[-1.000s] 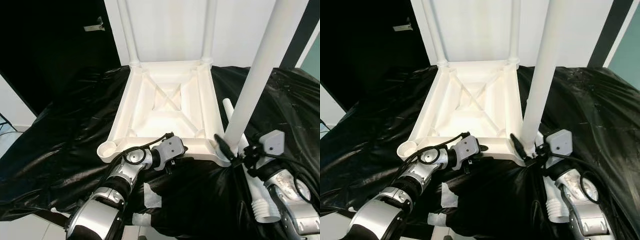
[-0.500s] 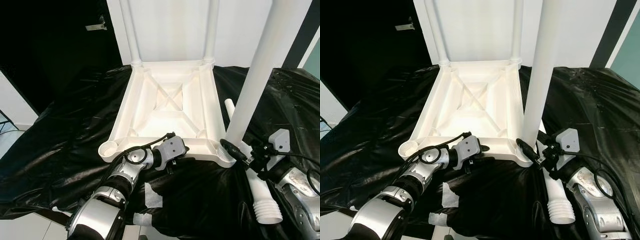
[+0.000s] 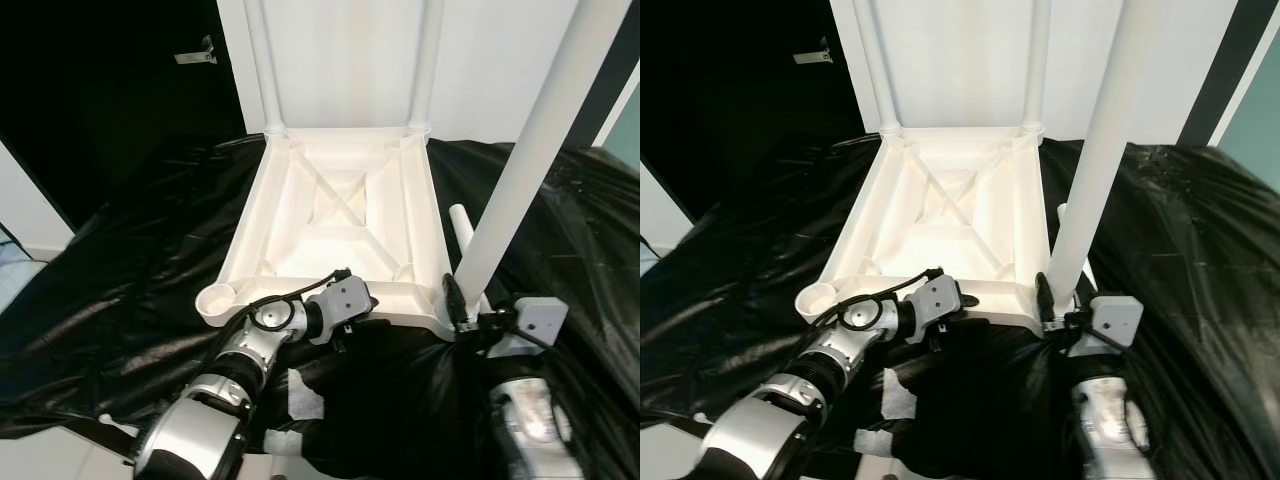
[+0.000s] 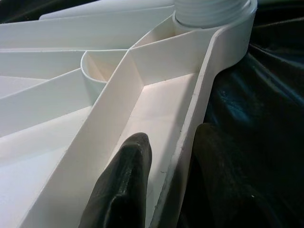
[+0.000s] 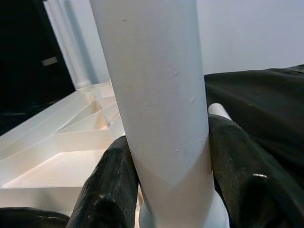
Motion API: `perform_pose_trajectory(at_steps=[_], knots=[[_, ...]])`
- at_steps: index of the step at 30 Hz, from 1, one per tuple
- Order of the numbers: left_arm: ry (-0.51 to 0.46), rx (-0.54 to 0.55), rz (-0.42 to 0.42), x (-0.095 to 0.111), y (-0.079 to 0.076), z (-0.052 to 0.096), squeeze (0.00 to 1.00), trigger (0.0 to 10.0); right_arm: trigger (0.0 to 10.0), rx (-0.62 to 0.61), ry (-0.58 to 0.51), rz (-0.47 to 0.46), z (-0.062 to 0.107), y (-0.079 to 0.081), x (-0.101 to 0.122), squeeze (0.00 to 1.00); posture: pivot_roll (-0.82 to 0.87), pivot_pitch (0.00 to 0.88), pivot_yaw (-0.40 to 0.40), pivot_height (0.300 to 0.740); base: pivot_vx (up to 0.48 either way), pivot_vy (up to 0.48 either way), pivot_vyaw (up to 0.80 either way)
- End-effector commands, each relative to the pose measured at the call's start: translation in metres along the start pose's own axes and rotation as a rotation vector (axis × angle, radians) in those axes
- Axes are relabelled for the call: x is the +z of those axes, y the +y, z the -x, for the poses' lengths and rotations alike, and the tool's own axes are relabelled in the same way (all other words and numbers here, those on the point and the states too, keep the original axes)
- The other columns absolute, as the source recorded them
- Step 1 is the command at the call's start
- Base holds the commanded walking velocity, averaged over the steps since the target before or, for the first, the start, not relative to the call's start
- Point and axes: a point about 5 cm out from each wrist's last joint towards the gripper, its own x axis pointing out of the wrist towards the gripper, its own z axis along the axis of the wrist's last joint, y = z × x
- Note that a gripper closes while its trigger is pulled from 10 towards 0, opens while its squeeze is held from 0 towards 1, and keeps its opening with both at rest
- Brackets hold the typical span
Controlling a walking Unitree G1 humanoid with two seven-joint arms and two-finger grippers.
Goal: Building children table
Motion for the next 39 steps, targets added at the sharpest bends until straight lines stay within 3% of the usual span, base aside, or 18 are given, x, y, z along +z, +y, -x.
perform_pose_trajectory(at_steps=[1, 3, 4, 5, 6, 8, 9, 10, 11, 13, 14, 22, 29, 30, 31, 32, 33, 39], knots=[[0.068, 0.130, 0.043, -0.014, -0.001, 0.000, 0.00, 10.0, 0.0, -0.109, 0.101, 0.015, 0.006, -0.014, -0.016, 0.00, -0.05, 0.000, 0.042, 0.740, 0.000, 0.000, 0.00], [0.068, 0.129, 0.043, -0.015, -0.001, 0.000, 0.00, 10.0, 0.0, -0.111, 0.104, 0.022, 0.006, -0.012, -0.017, 0.00, -0.05, 0.000, 0.042, 0.740, 0.000, 0.000, 0.00], [0.068, 0.128, 0.045, -0.015, -0.001, 0.001, 0.00, 10.0, 4.4, -0.089, 0.113, 0.032, 0.006, -0.009, -0.018, 0.00, -0.05, 0.000, 0.042, 0.740, 0.000, 0.000, 0.00], [0.068, 0.128, 0.045, -0.015, -0.001, 0.001, 0.00, 10.0, 4.4, -0.089, 0.113, 0.032, 0.006, -0.009, -0.018, 0.00, -0.05, 0.000, 0.042, 0.740, 0.000, 0.000, 0.00], [0.068, 0.128, 0.046, -0.015, -0.001, 0.001, 0.00, 10.0, 10.0, -0.068, 0.111, 0.039, 0.005, -0.006, -0.019, 0.00, -0.05, 0.000, 0.042, 0.740, 0.000, 0.000, 0.00], [0.069, 0.127, 0.046, -0.015, -0.002, 0.000, 0.00, 10.0, 10.0, -0.040, 0.111, 0.033, 0.005, -0.004, -0.019, 0.00, -0.05, 0.000, 0.042, 0.740, 0.000, 0.000, 0.00], [0.069, 0.127, 0.047, -0.015, -0.002, 0.000, 0.00, 10.0, 10.0, -0.014, 0.110, 0.032, 0.004, -0.002, -0.019, 0.89, -0.05, 0.000, 0.042, 0.740, 0.000, 0.000, 0.00], [0.069, 0.127, 0.047, -0.015, -0.002, 0.000, 0.00, 10.0, 10.0, -0.014, 0.110, 0.032, 0.004, -0.002, -0.019, 0.89, -0.05, 0.000, 0.042, 0.740, 0.000, 0.000, 0.00], [0.069, 0.126, 0.048, -0.015, -0.002, 0.000, 0.00, 10.0, 10.0, 0.020, 0.109, 0.019, 0.002, -0.004, -0.018, 1.00, -0.05, 0.000, 0.041, 0.740, 0.000, 0.000, 0.00], [0.068, 0.125, 0.049, -0.015, -0.003, 0.000, 0.00, 10.0, 10.0, 0.059, 0.098, 0.022, -0.003, -0.007, -0.016, 1.00, -0.06, 0.000, 0.041, 0.740, 0.000, 0.000, 0.00], [0.067, 0.124, 0.049, -0.015, -0.003, -0.001, 0.00, 10.0, 10.0, 0.116, 0.086, 0.035, -0.008, -0.011, -0.012, 0.00, -0.06, 0.000, 0.041, 0.740, 0.000, 0.000, 0.00], [0.062, 0.123, 0.050, -0.014, -0.004, -0.003, 0.00, 10.0, 10.0, 0.395, 0.023, 0.136, -0.031, -0.026, 0.007, 0.00, -0.06, 0.000, 0.035, 0.740, 0.000, 0.000, 0.00], [0.061, 0.130, 0.053, -0.014, -0.003, -0.002, 0.00, 10.0, 10.0, 0.588, 0.070, 0.158, -0.037, -0.026, 0.007, 0.00, -0.04, 0.000, 0.028, 0.740, 0.000, 0.000, 0.00], [0.061, 0.132, 0.054, -0.015, -0.003, -0.001, 0.00, 10.0, 6.1, 0.617, 0.083, 0.155, -0.037, -0.026, 0.007, 0.00, -0.04, 0.000, 0.027, 0.740, 0.000, 0.000, 0.00], [0.061, 0.132, 0.054, -0.015, -0.003, -0.001, 0.00, 10.0, 6.1, 0.617, 0.083, 0.155, -0.037, -0.026, 0.007, 0.00, -0.04, 0.000, 0.027, 0.740, 0.000, 0.000, 0.00], [0.061, 0.133, 0.054, -0.015, -0.003, -0.001, 0.00, 10.0, 3.6, 0.640, 0.090, 0.157, -0.037, -0.028, 0.006, 0.00, -0.04, 0.000, 0.027, 0.740, 0.000, 0.000, 0.00], [0.061, 0.133, 0.055, -0.015, -0.003, -0.001, 0.00, 10.0, 0.0, 0.666, 0.101, 0.154, -0.038, -0.029, 0.006, 0.00, -0.03, 0.000, 0.027, 0.740, 0.000, 0.000, 0.00], [0.065, 0.135, 0.056, -0.017, -0.004, 0.001, 0.00, 10.0, 0.0, 0.746, 0.141, 0.149, -0.038, -0.038, 0.006, 0.00, -0.04, 0.000, 0.031, 0.740, 0.000, 0.000, 0.00]])
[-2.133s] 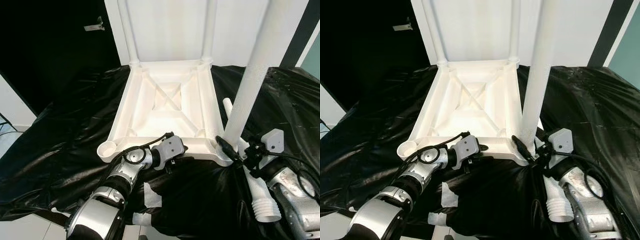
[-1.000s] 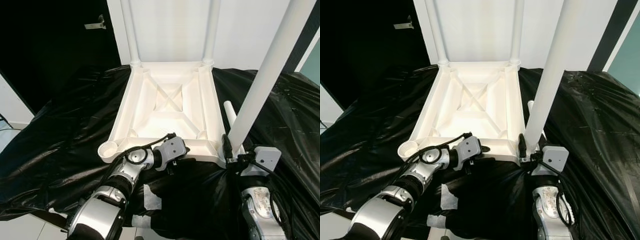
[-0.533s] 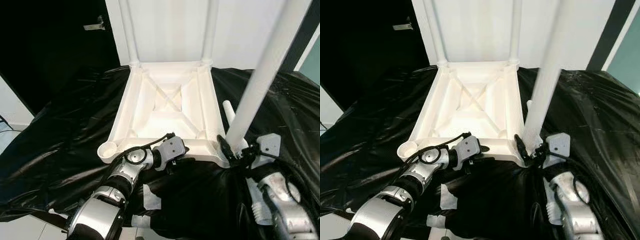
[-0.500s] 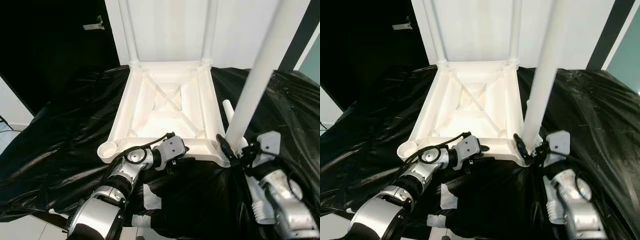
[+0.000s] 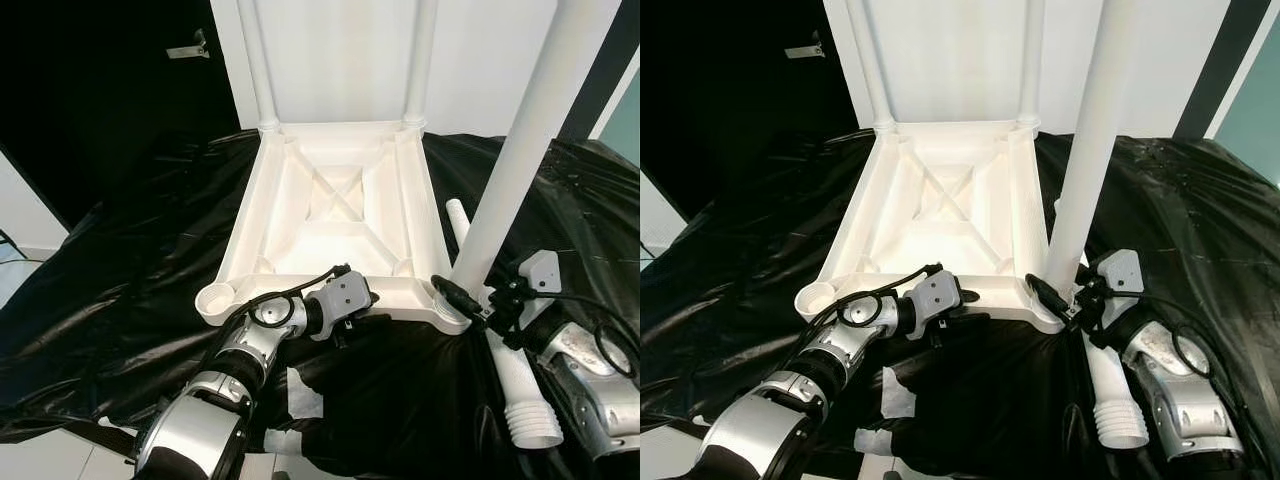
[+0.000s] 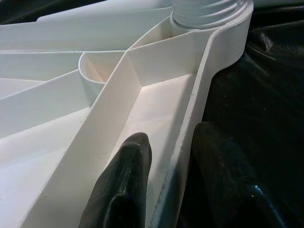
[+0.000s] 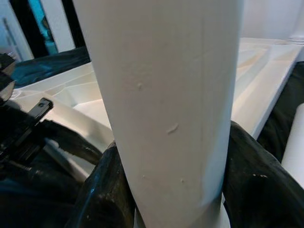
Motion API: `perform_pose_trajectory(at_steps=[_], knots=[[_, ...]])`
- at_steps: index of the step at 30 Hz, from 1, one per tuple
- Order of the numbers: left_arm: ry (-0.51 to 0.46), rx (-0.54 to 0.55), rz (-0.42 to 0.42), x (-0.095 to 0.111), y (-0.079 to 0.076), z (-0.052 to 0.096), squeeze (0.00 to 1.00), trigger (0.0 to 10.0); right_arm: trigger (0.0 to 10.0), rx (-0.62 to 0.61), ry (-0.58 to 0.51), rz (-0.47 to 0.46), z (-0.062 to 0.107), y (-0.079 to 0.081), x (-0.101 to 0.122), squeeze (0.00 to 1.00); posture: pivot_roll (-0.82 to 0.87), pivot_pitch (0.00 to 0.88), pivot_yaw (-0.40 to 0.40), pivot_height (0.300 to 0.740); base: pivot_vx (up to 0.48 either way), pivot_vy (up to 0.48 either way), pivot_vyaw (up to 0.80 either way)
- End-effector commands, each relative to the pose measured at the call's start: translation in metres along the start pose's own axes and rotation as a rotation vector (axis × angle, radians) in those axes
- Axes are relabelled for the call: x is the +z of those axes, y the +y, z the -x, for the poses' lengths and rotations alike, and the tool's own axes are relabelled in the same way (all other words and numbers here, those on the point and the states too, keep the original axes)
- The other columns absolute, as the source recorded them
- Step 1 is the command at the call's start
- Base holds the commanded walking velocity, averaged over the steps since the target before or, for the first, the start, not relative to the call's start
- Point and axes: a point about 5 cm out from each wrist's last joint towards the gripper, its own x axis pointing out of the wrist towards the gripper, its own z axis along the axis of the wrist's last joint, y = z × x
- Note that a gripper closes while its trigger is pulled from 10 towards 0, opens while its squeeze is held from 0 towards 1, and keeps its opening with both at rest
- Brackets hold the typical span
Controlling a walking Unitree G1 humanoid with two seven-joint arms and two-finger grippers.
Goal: Building children table
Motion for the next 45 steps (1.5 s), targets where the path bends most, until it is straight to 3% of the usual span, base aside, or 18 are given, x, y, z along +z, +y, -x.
perform_pose_trajectory(at_steps=[1, 8, 9, 12, 13, 15, 17, 21, 30, 31, 32, 35, 36, 38, 39, 40, 41, 45], knots=[[0.073, 0.130, 0.057, -0.018, -0.005, 0.001, 0.00, 10.0, 0.0, 0.054, 0.031, -0.014, 0.002, 0.001, -0.005, 0.00, -0.04, 0.000, 0.031, 0.740, 0.000, 0.000, 0.00], [0.072, 0.129, 0.054, -0.017, -0.004, 0.000, 0.00, 10.0, 0.0, 0.033, 0.054, -0.068, 0.005, 0.005, -0.013, 0.00, -0.04, 0.000, 0.030, 0.740, 0.000, 0.000, 0.00], [0.071, 0.129, 0.054, -0.016, -0.004, -0.001, 0.00, 10.0, 0.0, -0.003, 0.049, -0.106, 0.005, 0.009, -0.016, 0.00, -0.04, 0.000, 0.030, 0.740, 0.000, 0.000, 0.00], [0.070, 0.127, 0.053, -0.016, -0.004, -0.001, 0.00, 10.0, 0.0, -0.204, -0.010, -0.076, 0.006, 0.020, -0.018, 0.00, -0.04, 0.000, 0.034, 0.740, 0.000, 0.000, 0.00], [0.070, 0.127, 0.051, -0.016, -0.004, -0.001, 0.00, 10.0, 0.0, -0.360, -0.029, -0.079, 0.014, 0.045, -0.023, 0.00, -0.03, 0.000, 0.030, 0.740, 0.000, 0.000, 0.00], [0.070, 0.127, 0.051, -0.016, -0.004, -0.001, 0.00, 10.0, 0.0, -0.360, -0.029, -0.079, 0.014, 0.045, -0.023, 0.00, -0.03, 0.000, 0.030, 0.740, 0.000, 0.000, 0.00], [0.073, 0.130, 0.048, -0.016, -0.003, 0.000, 0.00, 10.0, 0.0, -0.417, -0.026, -0.102, 0.018, 0.060, -0.025, 0.00, -0.02, 0.000, 0.034, 0.740, 0.000, 0.000, 0.00], [0.086, 0.130, 0.047, -0.020, -0.002, 0.005, 0.00, 10.0, 0.0, -0.607, -0.055, -0.110, 0.016, 0.054, -0.019, 0.00, -0.03, 0.000, 0.036, 0.740, 0.000, 0.000, 0.00], [0.089, 0.128, 0.046, -0.021, -0.002, 0.005, 0.00, 10.0, 0.0, -0.758, -0.013, -0.095, 0.016, 0.059, -0.024, 0.00, -0.02, 0.000, 0.039, 0.740, 0.000, 0.000, 0.00], [0.090, 0.125, 0.045, -0.021, -0.003, 0.005, 0.00, 10.0, 4.1, -0.722, 0.004, -0.089, 0.013, 0.062, -0.025, 0.00, -0.02, 0.000, 0.040, 0.740, 0.000, 0.000, 0.00], [0.090, 0.123, 0.045, -0.021, -0.003, 0.005, 0.00, 10.0, 10.0, -0.671, 0.003, -0.098, 0.010, 0.064, -0.027, 0.74, -0.03, 0.000, 0.041, 0.740, 0.000, 0.000, 0.00], [0.090, 0.122, 0.045, -0.022, -0.004, 0.005, 0.00, 10.0, 10.0, -0.616, 0.000, -0.109, 0.007, 0.066, -0.028, 0.74, -0.03, 0.000, 0.041, 0.740, 0.000, 0.000, 0.00], [0.091, 0.122, 0.045, -0.021, -0.004, 0.005, 0.00, 10.0, 10.0, -0.556, -0.003, -0.124, 0.005, 0.064, -0.029, 1.00, -0.03, 0.000, 0.041, 0.740, 0.000, 0.000, 0.00], [0.091, 0.122, 0.045, -0.021, -0.004, 0.005, 0.00, 10.0, 10.0, -0.499, -0.011, -0.133, 0.002, 0.060, -0.029, 1.00, -0.03, 0.000, 0.040, 0.740, 0.000, 0.000, 0.00], [0.090, 0.121, 0.045, -0.021, -0.004, 0.004, 0.00, 10.0, 10.0, -0.378, -0.065, -0.098, -0.002, 0.054, -0.018, 0.88, -0.03, 0.000, 0.039, 0.740, 0.000, 0.000, 0.00], [0.090, 0.121, 0.045, -0.021, -0.004, 0.004, 0.00, 10.0, 10.0, -0.378, -0.065, -0.098, -0.002, 0.054, -0.018, 0.88, -0.03, 0.000, 0.039, 0.740, 0.000, 0.000, 0.00], [0.089, 0.120, 0.045, -0.021, -0.004, 0.003, 0.00, 10.0, 10.0, -0.298, -0.106, -0.040, -0.004, 0.045, -0.006, 0.00, -0.04, 0.000, 0.035, 0.740, 0.000, 0.000, 0.00], [0.088, 0.121, 0.045, -0.020, -0.004, 0.003, 0.00, 10.0, 10.0, -0.267, -0.111, -0.003, -0.005, 0.037, -0.002, 0.00, -0.04, 0.000, 0.028, 0.740, 0.000, 0.000, 0.00]])
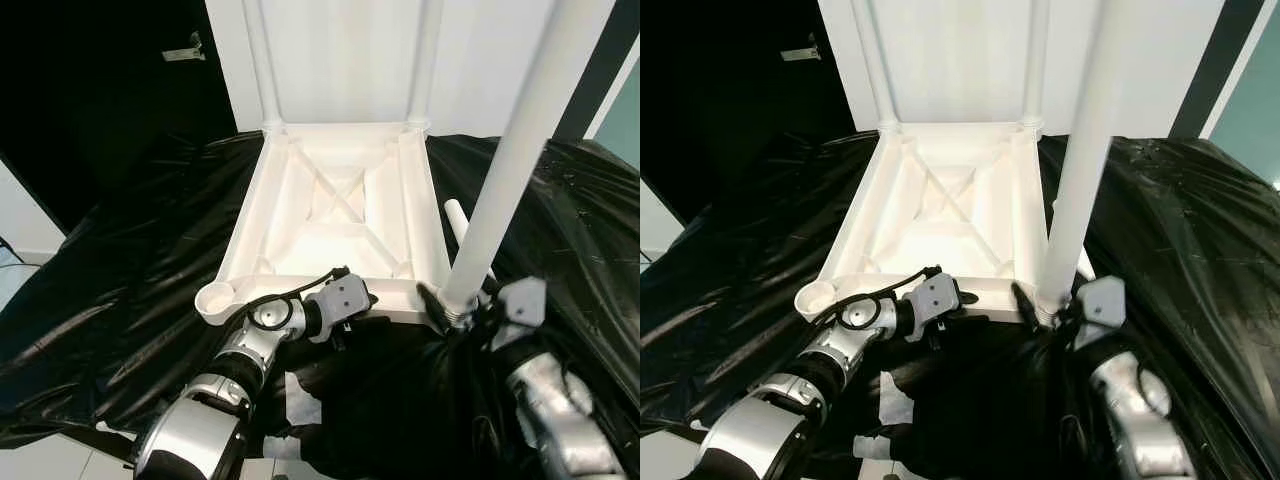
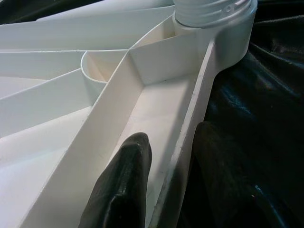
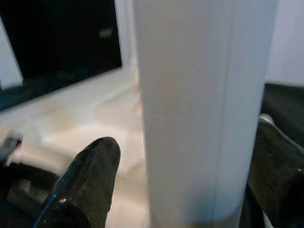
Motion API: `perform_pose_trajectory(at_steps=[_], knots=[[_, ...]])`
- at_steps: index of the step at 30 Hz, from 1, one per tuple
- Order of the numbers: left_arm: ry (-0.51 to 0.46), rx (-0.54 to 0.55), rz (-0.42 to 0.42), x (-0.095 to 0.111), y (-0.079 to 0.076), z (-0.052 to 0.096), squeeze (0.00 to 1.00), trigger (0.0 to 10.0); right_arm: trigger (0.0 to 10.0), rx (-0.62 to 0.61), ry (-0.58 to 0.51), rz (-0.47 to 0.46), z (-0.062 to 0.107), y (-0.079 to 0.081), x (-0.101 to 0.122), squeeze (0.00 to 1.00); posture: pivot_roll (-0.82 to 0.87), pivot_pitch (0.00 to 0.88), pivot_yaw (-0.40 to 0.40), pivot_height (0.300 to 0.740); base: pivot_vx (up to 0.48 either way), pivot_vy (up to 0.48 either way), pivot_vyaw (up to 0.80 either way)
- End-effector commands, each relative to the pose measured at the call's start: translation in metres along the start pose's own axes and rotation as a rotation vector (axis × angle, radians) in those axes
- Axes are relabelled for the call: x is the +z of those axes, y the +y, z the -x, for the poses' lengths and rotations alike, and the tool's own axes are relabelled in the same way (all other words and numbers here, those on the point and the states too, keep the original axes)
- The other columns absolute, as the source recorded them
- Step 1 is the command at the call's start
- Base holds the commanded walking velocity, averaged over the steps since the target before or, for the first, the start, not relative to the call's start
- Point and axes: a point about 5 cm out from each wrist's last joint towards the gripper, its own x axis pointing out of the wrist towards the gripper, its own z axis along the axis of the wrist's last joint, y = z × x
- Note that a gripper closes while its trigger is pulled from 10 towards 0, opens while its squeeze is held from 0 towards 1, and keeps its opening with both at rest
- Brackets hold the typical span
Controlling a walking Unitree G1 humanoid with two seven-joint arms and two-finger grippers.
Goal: Building children table
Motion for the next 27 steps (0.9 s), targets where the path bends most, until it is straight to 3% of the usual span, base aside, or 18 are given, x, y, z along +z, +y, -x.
perform_pose_trajectory(at_steps=[1, 7, 9, 10, 11, 12, 13, 14, 15, 19, 27], knots=[[0.082, 0.128, 0.061, -0.018, -0.004, 0.000, 0.00, 10.0, 10.0, 0.067, 0.022, 0.015, 0.000, -0.003, -0.004, 0.00, -0.04, 0.000, 0.026, 0.740, 0.000, 0.000, 0.00], [0.077, 0.136, 0.066, -0.017, -0.004, 0.000, 0.00, 10.0, 10.0, 0.191, 0.053, 0.039, -0.004, -0.013, -0.003, 0.00, -0.03, 0.000, 0.019, 0.740, 0.000, 0.000, 0.00], [0.076, 0.139, 0.069, -0.018, -0.004, 0.000, 0.00, 10.0, 7.9, 0.287, 0.103, 0.019, -0.004, -0.017, -0.007, 0.00, -0.03, 0.000, 0.019, 0.740, 0.000, 0.000, 0.00], [0.076, 0.139, 0.069, -0.018, -0.004, 0.000, 0.00, 10.0, 7.9, 0.287, 0.103, 0.019, -0.004, -0.017, -0.007, 0.00, -0.03, 0.000, 0.019, 0.740, 0.000, 0.000, 0.00], [0.077, 0.140, 0.070, -0.018, -0.004, 0.001, 0.00, 10.0, 5.6, 0.324, 0.123, 0.013, -0.003, -0.018, -0.009, 0.00, -0.03, 0.000, 0.019, 0.740, 0.000, 0.000, 0.00], [0.077, 0.142, 0.070, -0.018, -0.004, 0.001, 0.00, 10.0, 5.6, 0.355, 0.142, 0.004, -0.001, -0.019, -0.010, 0.00, -0.03, 0.000, 0.019, 0.740, 0.000, 0.000, 0.00], [0.077, 0.142, 0.071, -0.018, -0.003, 0.001, 0.00, 10.0, 4.1, 0.388, 0.161, -0.002, 0.000, -0.020, -0.011, 0.00, -0.03, 0.000, 0.019, 0.740, 0.000, 0.000, 0.00], [0.077, 0.143, 0.071, -0.018, -0.003, 0.001, 0.00, 10.0, 4.1, 0.409, 0.173, -0.006, 0.002, -0.020, -0.012, 0.00, -0.03, 0.000, 0.019, 0.740, 0.000, 0.000, 0.00], [0.077, 0.143, 0.070, -0.018, -0.003, 0.001, 0.00, 10.0, 0.0, 0.436, 0.188, -0.012, 0.003, -0.021, -0.013, 0.00, -0.03, 0.000, 0.021, 0.740, 0.000, 0.000, 0.00], [0.077, 0.142, 0.069, -0.018, -0.003, 0.001, 0.00, 10.0, 0.0, 0.499, 0.227, -0.043, 0.008, -0.027, -0.013, 0.00, -0.04, 0.000, 0.025, 0.740, 0.000, 0.000, 0.00], [0.074, 0.136, 0.066, -0.016, -0.003, -0.001, 0.00, 10.0, 0.0, 0.452, 0.234, -0.094, 0.007, -0.033, -0.016, 0.00, -0.04, 0.000, 0.030, 0.740, 0.000, 0.000, 0.00]])
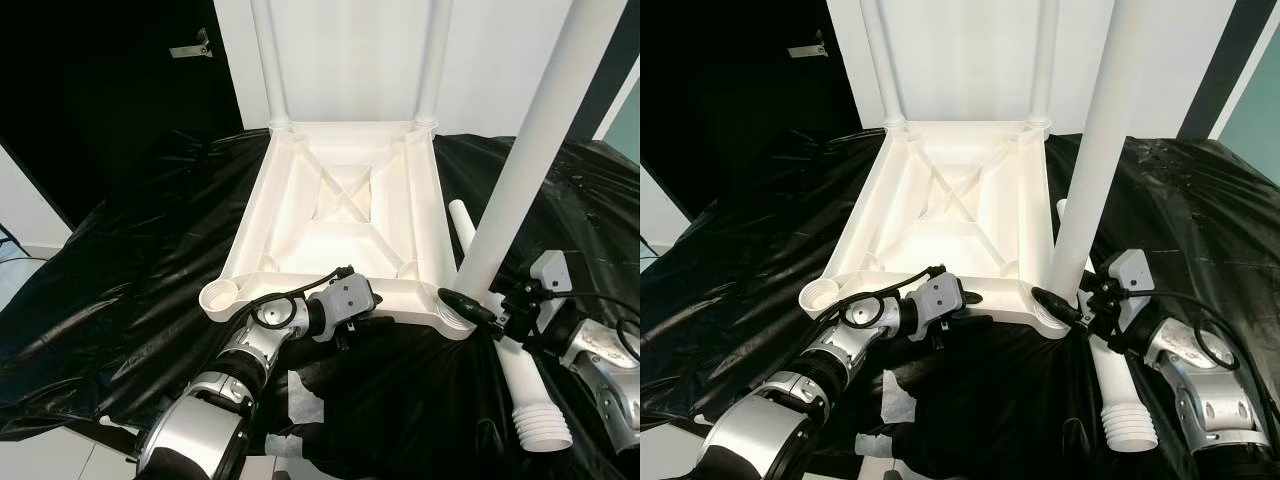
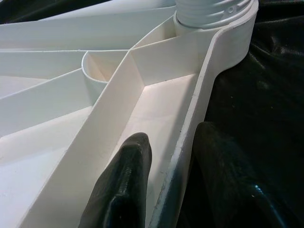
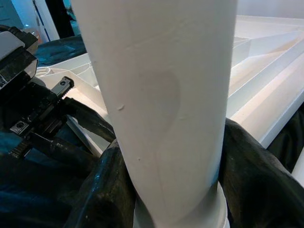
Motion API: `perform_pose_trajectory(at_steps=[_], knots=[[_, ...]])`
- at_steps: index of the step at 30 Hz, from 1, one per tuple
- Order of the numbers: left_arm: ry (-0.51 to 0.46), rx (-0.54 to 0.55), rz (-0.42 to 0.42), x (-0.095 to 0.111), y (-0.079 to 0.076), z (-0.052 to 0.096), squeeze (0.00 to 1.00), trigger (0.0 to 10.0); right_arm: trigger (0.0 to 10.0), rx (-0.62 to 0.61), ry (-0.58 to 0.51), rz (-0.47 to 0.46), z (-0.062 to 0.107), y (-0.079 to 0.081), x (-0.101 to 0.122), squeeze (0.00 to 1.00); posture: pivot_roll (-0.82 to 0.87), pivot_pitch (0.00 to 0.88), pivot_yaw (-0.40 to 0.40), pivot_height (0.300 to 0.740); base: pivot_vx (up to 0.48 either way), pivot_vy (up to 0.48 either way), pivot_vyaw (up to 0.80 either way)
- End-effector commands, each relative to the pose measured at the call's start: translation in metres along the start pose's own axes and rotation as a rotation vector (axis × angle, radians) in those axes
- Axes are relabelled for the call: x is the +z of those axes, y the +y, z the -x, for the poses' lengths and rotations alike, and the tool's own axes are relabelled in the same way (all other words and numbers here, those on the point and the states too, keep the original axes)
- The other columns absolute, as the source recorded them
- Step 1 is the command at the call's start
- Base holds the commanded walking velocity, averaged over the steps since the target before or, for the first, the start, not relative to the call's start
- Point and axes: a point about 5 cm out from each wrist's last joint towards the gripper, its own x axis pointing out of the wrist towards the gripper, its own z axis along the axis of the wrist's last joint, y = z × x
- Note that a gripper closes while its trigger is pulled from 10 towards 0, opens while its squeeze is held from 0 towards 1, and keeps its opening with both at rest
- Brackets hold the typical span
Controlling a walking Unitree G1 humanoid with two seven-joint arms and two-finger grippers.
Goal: Building children table
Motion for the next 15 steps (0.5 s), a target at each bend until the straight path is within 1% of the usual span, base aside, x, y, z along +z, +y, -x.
perform_pose_trajectory(at_steps=[1, 2, 3, 4, 5, 6, 7, 8, 9, 11, 12, 13, 15], knots=[[0.081, 0.136, 0.061, -0.018, -0.003, 0.001, 0.00, 10.0, 0.0, 0.048, 0.032, -0.060, -0.001, 0.010, -0.011, 0.00, -0.04, 0.000, 0.030, 0.740, 0.000, 0.000, 0.00], [0.081, 0.136, 0.060, -0.018, -0.003, 0.001, 0.00, 10.0, 0.0, -0.009, 0.006, -0.097, -0.003, 0.014, -0.013, 0.00, -0.03, 0.000, 0.027, 0.740, 0.000, 0.000, 0.00], [0.080, 0.136, 0.060, -0.018, -0.003, 0.001, 0.00, 10.0, 0.0, -0.043, -0.009, -0.113, -0.004, 0.015, -0.013, 0.00, -0.03, 0.000, 0.027, 0.740, 0.000, 0.000, 0.00], [0.080, 0.136, 0.060, -0.018, -0.003, 0.001, 0.00, 10.0, 0.0, -0.043, -0.009, -0.113, -0.004, 0.015, -0.013, 0.00, -0.03, 0.000, 0.027, 0.740, 0.000, 0.000, 0.00], [0.081, 0.137, 0.060, -0.018, -0.003, 0.001, 0.00, 10.0, 0.0, -0.144, -0.039, -0.118, -0.007, 0.017, -0.014, 0.00, -0.03, 0.000, 0.028, 0.740, 0.000, 0.000, 0.00], [0.081, 0.137, 0.060, -0.018, -0.003, 0.001, 0.00, 10.0, 0.0, -0.267, -0.069, -0.095, -0.007, 0.018, -0.015, 0.00, -0.03, 0.000, 0.029, 0.740, 0.000, 0.000, 0.00], [0.082, 0.138, 0.060, -0.018, -0.003, 0.001, 0.00, 10.0, 0.0, -0.399, -0.092, -0.097, -0.005, 0.020, -0.017, 0.00, -0.03, 0.000, 0.025, 0.740, 0.000, 0.000, 0.00], [0.082, 0.138, 0.060, -0.018, -0.003, 0.001, 0.00, 10.0, 0.0, -0.490, -0.095, -0.082, -0.003, 0.025, -0.019, 0.00, -0.03, 0.000, 0.025, 0.740, 0.000, 0.000, 0.00], [0.082, 0.138, 0.060, -0.018, -0.003, 0.001, 0.00, 10.0, 0.0, -0.490, -0.095, -0.082, -0.003, 0.025, -0.019, 0.00, -0.03, 0.000, 0.025, 0.740, 0.000, 0.000, 0.00], [0.083, 0.142, 0.060, -0.019, -0.002, 0.002, 0.00, 10.0, 0.0, -0.593, -0.085, -0.096, -0.002, 0.042, -0.023, 0.00, -0.02, 0.000, 0.025, 0.740, 0.000, 0.000, 0.00], [0.083, 0.142, 0.060, -0.019, -0.002, 0.002, 0.00, 10.0, 0.0, -0.593, -0.085, -0.096, -0.002, 0.042, -0.023, 0.00, -0.02, 0.000, 0.025, 0.740, 0.000, 0.000, 0.00], [0.084, 0.144, 0.061, -0.019, -0.002, 0.003, 0.00, 10.0, 0.0, -0.621, -0.083, -0.102, -0.003, 0.047, -0.024, 0.00, -0.02, 0.000, 0.025, 0.740, 0.000, 0.000, 0.00], [0.086, 0.144, 0.061, -0.020, -0.002, 0.003, 0.00, 10.0, 0.0, -0.714, -0.087, -0.116, -0.004, 0.049, -0.023, 0.00, -0.03, 0.000, 0.025, 0.740, 0.000, 0.000, 0.00]])
